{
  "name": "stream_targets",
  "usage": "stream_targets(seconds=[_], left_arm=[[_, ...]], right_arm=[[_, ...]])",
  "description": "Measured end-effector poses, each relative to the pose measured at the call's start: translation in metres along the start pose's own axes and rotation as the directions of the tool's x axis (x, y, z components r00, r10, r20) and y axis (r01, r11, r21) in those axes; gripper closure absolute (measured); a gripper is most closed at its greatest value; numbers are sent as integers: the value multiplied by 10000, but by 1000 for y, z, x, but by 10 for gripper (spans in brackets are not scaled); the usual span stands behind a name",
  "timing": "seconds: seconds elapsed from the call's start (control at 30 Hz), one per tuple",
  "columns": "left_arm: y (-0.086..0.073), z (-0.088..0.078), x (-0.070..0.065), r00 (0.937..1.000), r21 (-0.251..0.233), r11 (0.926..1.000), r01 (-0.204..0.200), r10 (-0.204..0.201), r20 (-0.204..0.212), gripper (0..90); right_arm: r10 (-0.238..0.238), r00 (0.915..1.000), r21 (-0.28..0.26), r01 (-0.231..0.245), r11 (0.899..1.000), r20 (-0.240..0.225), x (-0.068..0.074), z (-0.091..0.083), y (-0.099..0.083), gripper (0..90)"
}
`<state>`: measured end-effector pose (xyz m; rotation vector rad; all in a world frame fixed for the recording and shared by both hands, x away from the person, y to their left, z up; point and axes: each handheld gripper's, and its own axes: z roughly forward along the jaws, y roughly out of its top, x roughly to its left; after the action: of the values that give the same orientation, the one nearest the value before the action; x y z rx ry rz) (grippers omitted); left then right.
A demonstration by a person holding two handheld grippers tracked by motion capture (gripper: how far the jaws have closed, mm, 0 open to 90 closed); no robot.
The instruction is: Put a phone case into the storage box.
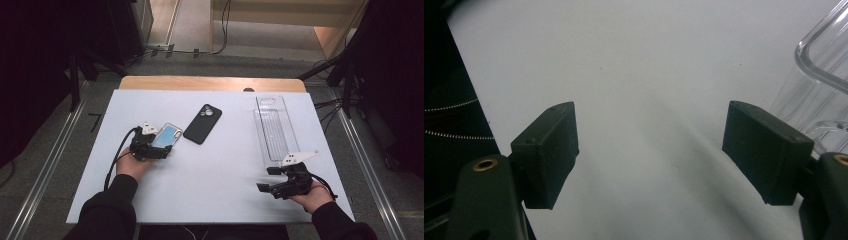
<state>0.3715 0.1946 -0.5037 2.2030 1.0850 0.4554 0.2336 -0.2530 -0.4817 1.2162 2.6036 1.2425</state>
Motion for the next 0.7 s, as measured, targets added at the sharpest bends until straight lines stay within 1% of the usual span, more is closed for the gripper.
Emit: stream_targets(seconds=[0.1, 0.23, 0.3, 0.33, 0.47, 0.53, 0.57, 0.6, 0.63, 0.7], left_arm=[[1, -1, 1, 10000, 61, 10000, -72, 72, 29, 172], [1, -2, 2, 9999, 120, 9999, 10, -11, 105, 172], [2, -2, 2, 10000, 124, 9999, 67, -67, 59, 172], [2, -3, 3, 10000, 94, 9999, 58, -58, 23, 173], [5, -10, 5, 9996, -135, 9996, 264, -263, 77, 172], [7, -14, 5, 9997, -261, 9994, 226, -224, 90, 172], [8, -16, 4, 10000, -240, 9997, 71, -70, 46, 172], [9, -18, 3, 10000, -320, 9995, -46, 47, 57, 172], [11, -21, 2, 9999, -377, 9993, -81, 85, 92, 172], [14, -25, -1, 9994, -536, 9986, -16, 33, 332, 172]], right_arm=[[-11, 10000, 1, 11, 10000, -4, 0, 0, 0, 204], [-21, 10000, 2, 21, 10000, -10, 0, 0, 0, 204], [-4, 10000, 2, 4, 10000, -11, 0, 0, 0, 204], [-2, 10000, 4, 2, 10000, -5, 0, 0, 0, 204], [6, 10000, -10, -6, 10000, -19, 0, 0, 0, 204], [14, 10000, -11, -14, 10000, -13, 0, 0, 0, 204], [21, 10000, -10, -21, 10000, -9, 0, 0, 0, 204], [16, 10000, -15, -16, 10000, -15, 0, 0, 0, 204], [12, 10000, -13, -12, 10000, -20, 0, 0, 0, 204], [10, 10000, -15, -10, 10000, -25, 1, 0, 0, 204]])
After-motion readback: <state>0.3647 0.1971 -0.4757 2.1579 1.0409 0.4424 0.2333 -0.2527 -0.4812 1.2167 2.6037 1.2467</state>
